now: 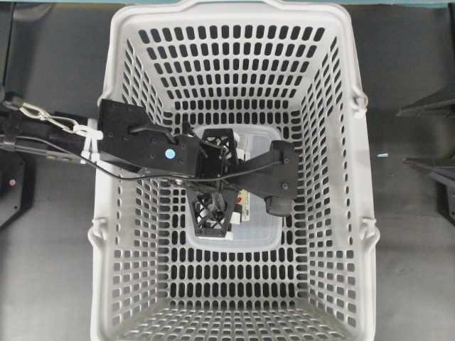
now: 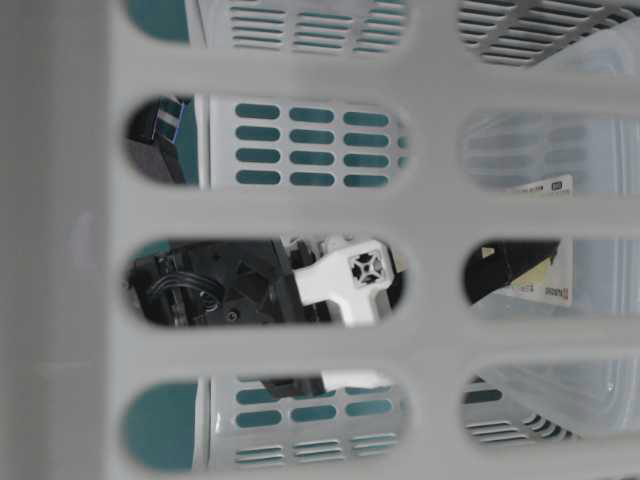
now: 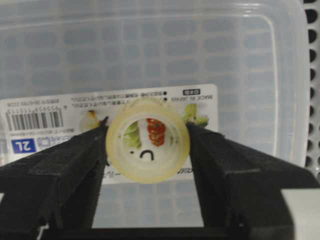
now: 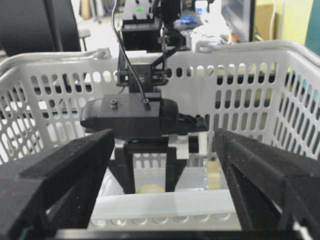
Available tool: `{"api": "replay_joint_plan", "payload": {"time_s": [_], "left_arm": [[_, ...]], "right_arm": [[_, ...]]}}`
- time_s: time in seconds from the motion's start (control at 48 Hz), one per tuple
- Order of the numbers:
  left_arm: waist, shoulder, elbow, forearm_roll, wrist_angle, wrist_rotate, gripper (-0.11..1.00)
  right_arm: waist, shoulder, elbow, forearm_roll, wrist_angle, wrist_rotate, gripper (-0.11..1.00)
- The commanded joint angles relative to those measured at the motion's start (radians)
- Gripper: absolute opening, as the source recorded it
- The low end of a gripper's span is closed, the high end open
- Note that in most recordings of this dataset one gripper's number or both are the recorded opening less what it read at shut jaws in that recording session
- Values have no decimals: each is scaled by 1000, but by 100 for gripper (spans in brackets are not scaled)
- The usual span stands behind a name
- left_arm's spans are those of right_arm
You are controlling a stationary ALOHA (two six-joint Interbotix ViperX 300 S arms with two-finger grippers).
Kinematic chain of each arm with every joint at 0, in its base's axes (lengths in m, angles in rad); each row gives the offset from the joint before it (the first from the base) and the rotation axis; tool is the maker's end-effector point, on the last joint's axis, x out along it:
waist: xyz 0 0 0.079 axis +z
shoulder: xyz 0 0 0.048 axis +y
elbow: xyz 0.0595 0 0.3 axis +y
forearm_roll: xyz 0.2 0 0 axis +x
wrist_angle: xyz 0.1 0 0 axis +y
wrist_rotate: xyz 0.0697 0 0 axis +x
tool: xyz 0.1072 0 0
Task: Pick up the cellophane tape from the shopping basket with the left arm.
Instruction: 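Lift the tape roll upward out of the basket with the left gripper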
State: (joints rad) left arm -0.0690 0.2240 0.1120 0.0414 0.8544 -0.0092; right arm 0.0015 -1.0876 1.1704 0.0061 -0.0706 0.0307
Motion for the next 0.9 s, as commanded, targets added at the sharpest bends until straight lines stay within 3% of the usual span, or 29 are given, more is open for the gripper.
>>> {"api": "replay_joint_plan", "payload": {"time_s": [0.0,0.188,0.563,0.875], "left_arm": [[-8,-51,-31,3,2,2,50],[-17,-121,-121,3,71,2,50],[-28,-158,-456,3,451,-5,50],[-29,-132,-494,3,523,2,50]], "right_arm": [[0,6,-8,3,-5,2,78],[2,6,-8,5,-5,5,78],[0,-6,-9,3,-5,5,78],[0,-6,-9,3,-5,5,78]]}}
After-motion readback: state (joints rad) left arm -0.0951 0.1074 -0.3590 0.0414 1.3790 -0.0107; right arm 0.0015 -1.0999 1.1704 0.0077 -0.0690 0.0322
